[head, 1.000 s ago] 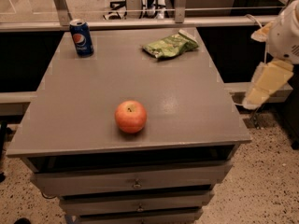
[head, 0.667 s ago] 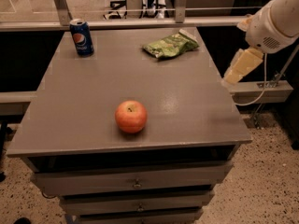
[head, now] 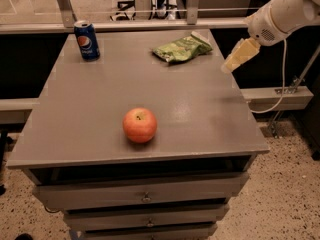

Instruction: Pick green jalapeno chip bag

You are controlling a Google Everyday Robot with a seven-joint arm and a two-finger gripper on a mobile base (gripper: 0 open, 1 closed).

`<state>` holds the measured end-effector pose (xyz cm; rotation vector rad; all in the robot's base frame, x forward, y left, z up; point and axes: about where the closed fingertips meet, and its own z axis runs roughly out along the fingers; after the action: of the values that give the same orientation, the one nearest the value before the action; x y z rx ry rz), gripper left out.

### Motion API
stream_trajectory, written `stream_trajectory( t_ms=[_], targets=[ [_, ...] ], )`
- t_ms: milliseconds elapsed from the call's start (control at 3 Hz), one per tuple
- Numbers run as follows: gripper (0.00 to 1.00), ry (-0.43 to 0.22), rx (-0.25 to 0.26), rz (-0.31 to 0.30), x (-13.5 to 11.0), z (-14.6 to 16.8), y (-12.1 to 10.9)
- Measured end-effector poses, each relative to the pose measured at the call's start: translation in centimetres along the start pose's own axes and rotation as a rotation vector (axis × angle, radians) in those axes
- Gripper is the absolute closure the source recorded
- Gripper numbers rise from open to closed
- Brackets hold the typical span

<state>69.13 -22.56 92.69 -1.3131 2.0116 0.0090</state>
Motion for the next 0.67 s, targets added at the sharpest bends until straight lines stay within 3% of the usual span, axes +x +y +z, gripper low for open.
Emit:
stream_trajectory(
  t_ms=[333,667],
  targets=[
    [0.00,-0.001,0.003,-0.003,-0.2,-0.2,0.0],
    [0.00,-0.045,0.020,0.035,0.0,1.1,-0.2]
  ],
)
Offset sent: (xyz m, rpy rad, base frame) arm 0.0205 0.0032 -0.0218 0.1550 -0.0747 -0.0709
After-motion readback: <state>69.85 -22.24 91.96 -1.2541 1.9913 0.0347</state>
